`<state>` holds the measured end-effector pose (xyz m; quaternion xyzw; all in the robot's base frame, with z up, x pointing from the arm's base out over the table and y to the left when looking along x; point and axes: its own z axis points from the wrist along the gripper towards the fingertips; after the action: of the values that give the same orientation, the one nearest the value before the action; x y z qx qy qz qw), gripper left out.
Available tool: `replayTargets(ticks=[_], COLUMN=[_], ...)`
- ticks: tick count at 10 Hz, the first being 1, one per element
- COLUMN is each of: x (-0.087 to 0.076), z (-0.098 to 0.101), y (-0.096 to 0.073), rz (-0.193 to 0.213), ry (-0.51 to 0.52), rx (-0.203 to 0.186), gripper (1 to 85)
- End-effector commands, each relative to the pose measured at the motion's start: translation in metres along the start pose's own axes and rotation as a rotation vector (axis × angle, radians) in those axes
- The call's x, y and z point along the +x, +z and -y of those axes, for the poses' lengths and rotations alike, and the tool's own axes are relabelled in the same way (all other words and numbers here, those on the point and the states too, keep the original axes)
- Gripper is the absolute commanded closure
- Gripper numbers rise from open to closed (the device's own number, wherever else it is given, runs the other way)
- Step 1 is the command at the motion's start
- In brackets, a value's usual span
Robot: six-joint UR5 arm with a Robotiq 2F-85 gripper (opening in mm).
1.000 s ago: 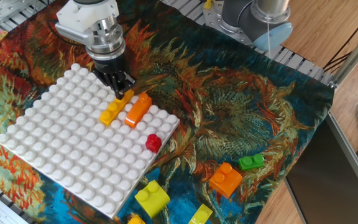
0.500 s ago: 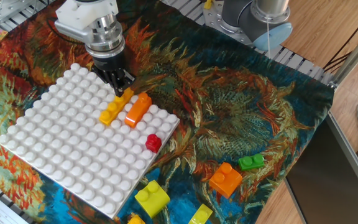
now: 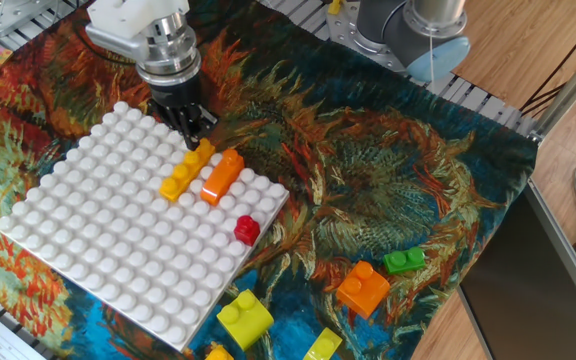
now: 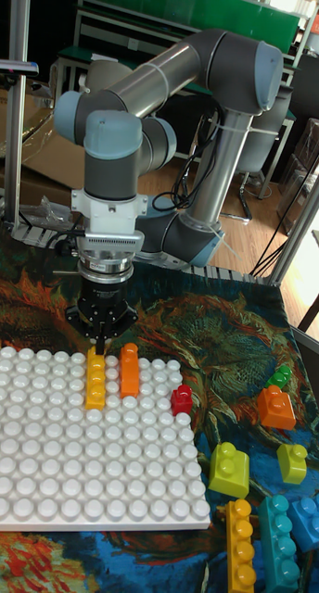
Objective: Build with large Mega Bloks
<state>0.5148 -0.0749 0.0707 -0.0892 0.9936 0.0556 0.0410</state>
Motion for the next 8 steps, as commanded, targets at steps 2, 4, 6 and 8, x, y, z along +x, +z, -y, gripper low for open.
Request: replayTargets(ticks=[2, 4, 6, 8], x=[-0.0039, -0.0062, -0.0078, -0.0093], z=[0.0017, -0.0007, -0.0001, 0.0011], y=[0.0051, 0.0061, 0.0085, 0.0132], rz=[0.016, 0.018, 0.019, 0.022], ry=[-0.005, -0.001, -0.001, -0.002], rx=[-0.018, -0.019, -0.017, -0.017], gripper=[84.3, 84.3, 84.3, 84.3])
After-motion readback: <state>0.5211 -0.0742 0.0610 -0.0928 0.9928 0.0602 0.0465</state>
